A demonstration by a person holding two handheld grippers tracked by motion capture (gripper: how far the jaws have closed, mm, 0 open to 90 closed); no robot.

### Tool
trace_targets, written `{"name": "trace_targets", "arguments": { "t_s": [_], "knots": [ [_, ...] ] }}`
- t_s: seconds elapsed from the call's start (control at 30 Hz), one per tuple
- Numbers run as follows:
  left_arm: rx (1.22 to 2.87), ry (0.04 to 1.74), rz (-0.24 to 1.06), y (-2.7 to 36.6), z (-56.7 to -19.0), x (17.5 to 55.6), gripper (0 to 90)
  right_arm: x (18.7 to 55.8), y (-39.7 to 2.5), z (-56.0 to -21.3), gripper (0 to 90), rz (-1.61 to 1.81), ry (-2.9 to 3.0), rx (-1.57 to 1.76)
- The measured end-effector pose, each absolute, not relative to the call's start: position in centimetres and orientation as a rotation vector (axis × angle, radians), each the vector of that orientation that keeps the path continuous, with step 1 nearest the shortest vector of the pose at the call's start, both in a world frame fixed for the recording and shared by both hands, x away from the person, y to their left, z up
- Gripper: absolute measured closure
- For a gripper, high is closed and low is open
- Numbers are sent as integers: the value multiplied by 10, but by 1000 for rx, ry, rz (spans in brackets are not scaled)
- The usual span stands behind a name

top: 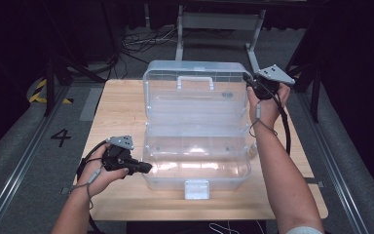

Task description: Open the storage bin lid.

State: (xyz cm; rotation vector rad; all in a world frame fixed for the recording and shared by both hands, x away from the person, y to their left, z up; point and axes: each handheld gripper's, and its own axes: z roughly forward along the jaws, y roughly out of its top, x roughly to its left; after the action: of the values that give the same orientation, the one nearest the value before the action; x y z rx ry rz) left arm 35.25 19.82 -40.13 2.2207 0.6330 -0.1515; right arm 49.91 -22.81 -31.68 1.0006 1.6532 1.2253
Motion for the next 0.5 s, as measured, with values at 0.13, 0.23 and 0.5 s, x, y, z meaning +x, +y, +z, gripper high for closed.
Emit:
{"name": "trace_targets", "arguments": {
  "t_s": [0.13,0.23,0.5],
  "knots": [
    [2222,633,-152,198,-401,353,887,502,-229,-318,808,1242,1649,1014],
    [2222,630,-152,198,-402,353,887,505,-229,-319,810,1234,1657,1017],
    [2218,628,-161,198,-402,355,887,512,-229,-322,811,1239,1660,1006]
  ]
}}
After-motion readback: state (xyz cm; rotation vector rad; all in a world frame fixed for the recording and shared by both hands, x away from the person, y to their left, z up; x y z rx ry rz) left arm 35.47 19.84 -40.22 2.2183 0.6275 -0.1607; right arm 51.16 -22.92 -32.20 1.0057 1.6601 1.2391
